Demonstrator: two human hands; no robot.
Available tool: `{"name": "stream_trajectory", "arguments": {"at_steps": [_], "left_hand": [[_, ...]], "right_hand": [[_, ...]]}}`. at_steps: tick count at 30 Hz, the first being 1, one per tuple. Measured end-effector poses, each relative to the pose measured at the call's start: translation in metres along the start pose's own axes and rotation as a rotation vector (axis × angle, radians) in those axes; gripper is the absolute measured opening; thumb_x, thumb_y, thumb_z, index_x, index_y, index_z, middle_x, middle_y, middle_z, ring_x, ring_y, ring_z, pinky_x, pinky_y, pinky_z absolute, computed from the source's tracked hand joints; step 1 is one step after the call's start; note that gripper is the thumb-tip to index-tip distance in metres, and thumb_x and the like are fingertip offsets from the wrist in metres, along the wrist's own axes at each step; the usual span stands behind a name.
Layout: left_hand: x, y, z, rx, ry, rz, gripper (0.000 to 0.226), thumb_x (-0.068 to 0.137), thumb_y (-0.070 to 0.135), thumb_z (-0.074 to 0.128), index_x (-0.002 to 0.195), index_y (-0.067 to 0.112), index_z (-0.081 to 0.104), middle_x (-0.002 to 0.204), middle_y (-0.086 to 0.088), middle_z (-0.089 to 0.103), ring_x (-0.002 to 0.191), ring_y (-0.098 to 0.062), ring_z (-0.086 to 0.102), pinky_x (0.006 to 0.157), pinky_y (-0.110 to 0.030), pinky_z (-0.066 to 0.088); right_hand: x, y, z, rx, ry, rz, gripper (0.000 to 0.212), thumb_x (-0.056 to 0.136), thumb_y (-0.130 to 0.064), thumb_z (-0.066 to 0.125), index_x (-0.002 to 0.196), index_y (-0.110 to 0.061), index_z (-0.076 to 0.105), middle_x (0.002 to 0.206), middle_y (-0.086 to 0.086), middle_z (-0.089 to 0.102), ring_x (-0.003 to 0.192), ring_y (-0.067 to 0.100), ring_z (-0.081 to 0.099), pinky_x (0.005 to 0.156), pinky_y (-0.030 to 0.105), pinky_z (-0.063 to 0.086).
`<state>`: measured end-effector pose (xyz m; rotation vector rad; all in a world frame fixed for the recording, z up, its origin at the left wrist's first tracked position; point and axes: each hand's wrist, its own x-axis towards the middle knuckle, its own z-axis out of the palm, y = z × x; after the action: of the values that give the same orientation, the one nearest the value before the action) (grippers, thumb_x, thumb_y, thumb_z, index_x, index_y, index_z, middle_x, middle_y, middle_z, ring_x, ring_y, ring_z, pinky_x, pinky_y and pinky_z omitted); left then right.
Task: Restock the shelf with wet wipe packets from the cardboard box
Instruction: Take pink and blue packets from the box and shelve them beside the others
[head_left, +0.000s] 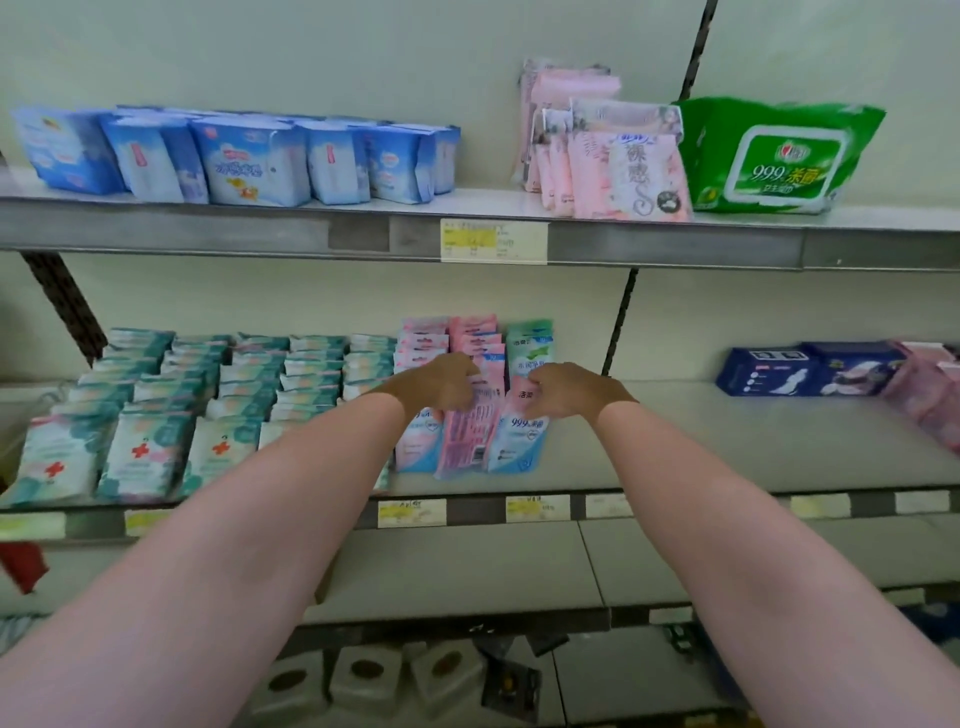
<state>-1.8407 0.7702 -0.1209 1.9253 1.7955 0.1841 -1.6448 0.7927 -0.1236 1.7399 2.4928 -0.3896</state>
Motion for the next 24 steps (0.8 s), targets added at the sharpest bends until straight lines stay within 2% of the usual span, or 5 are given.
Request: {"name": "stream_trajectory", "arguments": {"at_steps": [5, 8, 12, 15, 24], "left_hand": [[-0.003, 0.006, 0.004, -0.005, 0.028, -0.064, 0.055, 0.091, 0.002, 0.06, 0.142, 0.001, 0.04, 0.15, -0.013, 0.039, 0.069, -0.02, 0.069, 0.055, -0.029, 0.058], [-0.01, 0.01, 0.007, -0.038, 0.01, -0.109, 0.07, 0.09, 0.004, 0.059, 0.152, 0.009, 0.026, 0.155, -0.01, 0.032, 0.075, -0.021, 0.068, 0.063, -0.031, 0.06], [-0.016, 0.01, 0.013, -0.094, -0.005, -0.143, 0.079, 0.088, 0.003, 0.057, 0.155, 0.017, 0.018, 0.158, -0.008, 0.025, 0.088, -0.027, 0.07, 0.075, -0.042, 0.061], [-0.025, 0.015, 0.017, -0.15, 0.011, -0.104, 0.077, 0.089, 0.0, 0.052, 0.152, 0.031, 0.022, 0.157, -0.009, 0.027, 0.094, -0.029, 0.068, 0.071, -0.041, 0.062], [-0.039, 0.017, 0.008, -0.194, -0.064, -0.176, 0.063, 0.086, -0.007, 0.048, 0.13, 0.038, 0.038, 0.138, -0.015, 0.042, 0.09, -0.033, 0.069, 0.061, -0.037, 0.061]], "right_hand": [[0.007, 0.014, -0.005, -0.037, 0.095, -0.028, 0.033, 0.078, -0.042, 0.074, 0.077, -0.026, 0.046, 0.098, 0.003, 0.042, 0.1, 0.023, 0.037, 0.08, 0.036, 0.041], [0.012, 0.018, -0.006, 0.018, 0.036, -0.055, 0.031, 0.078, -0.041, 0.077, 0.087, -0.025, 0.052, 0.098, 0.001, 0.053, 0.102, 0.025, 0.047, 0.09, 0.041, 0.048], [0.017, 0.02, 0.004, 0.028, -0.015, -0.13, 0.054, 0.083, -0.016, 0.074, 0.131, -0.011, 0.05, 0.129, 0.01, 0.057, 0.106, 0.025, 0.056, 0.092, 0.04, 0.051], [0.015, 0.02, 0.01, 0.063, 0.027, -0.175, 0.048, 0.085, -0.01, 0.072, 0.128, -0.012, 0.05, 0.124, 0.009, 0.058, 0.094, 0.023, 0.055, 0.08, 0.038, 0.052], [0.029, 0.011, 0.016, 0.148, 0.112, -0.202, 0.05, 0.086, -0.004, 0.068, 0.134, -0.01, 0.053, 0.131, 0.012, 0.06, 0.113, 0.03, 0.059, 0.091, 0.036, 0.049]]}}
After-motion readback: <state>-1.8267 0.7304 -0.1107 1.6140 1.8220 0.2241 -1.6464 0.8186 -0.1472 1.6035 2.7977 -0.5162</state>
